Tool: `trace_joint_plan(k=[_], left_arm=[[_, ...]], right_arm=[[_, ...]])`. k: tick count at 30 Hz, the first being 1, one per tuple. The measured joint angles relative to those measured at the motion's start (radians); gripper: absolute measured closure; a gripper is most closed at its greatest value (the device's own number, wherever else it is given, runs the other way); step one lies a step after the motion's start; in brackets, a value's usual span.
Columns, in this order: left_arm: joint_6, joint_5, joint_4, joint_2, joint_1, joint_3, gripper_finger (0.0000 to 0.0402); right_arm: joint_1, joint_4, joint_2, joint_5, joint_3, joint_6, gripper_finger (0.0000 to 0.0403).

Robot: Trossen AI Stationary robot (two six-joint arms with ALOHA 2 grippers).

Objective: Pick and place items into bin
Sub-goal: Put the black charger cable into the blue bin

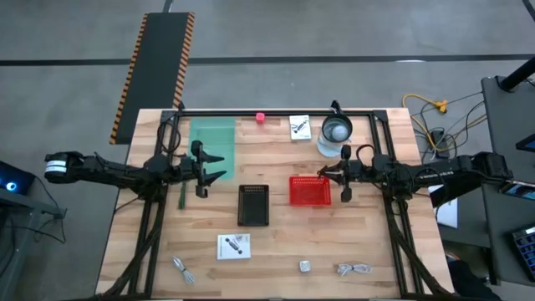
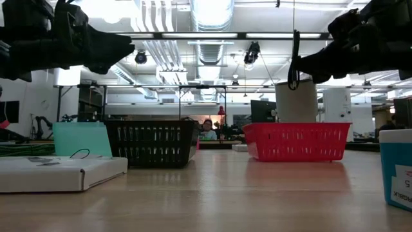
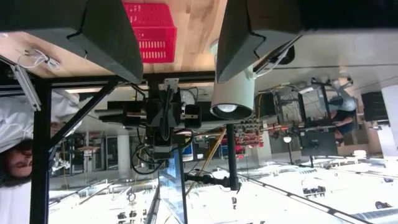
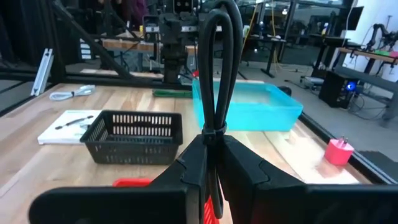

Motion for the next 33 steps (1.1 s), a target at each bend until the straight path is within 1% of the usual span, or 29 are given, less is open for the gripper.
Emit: trace_joint_plan(k=[11,14,17,23,27,33], left_arm=[[-0.004,0.000,0.011,0.002,0.001,0.000,0.0212],[-0.012,0.010,0.028,0.040,0.000,0.012,0.0212],[-0.029,0.012,0.055,0.113,0.000,0.046,0.0212],[-0.027,0.013,0.108,0.297,0.000,0.127,0.0212],[-0.026,0.013,0.135,0.404,0.000,0.203,0.0212],[-0.026,0.020,0.132,0.549,0.000,0.323,0.0212]], right_arm=[[0.000,0.005,0.000,-0.001,0.015,-0.019,0.0375],[0.000,0.027,0.002,-0.002,0.015,-0.021,0.0375],[0.000,0.049,0.012,-0.006,0.015,-0.024,0.0374],[0.000,0.092,0.045,-0.036,0.015,-0.048,0.0374],[0.000,0.108,0.075,-0.039,0.015,-0.049,0.0374],[0.000,0.127,0.103,-0.038,0.015,-0.052,0.0374]])
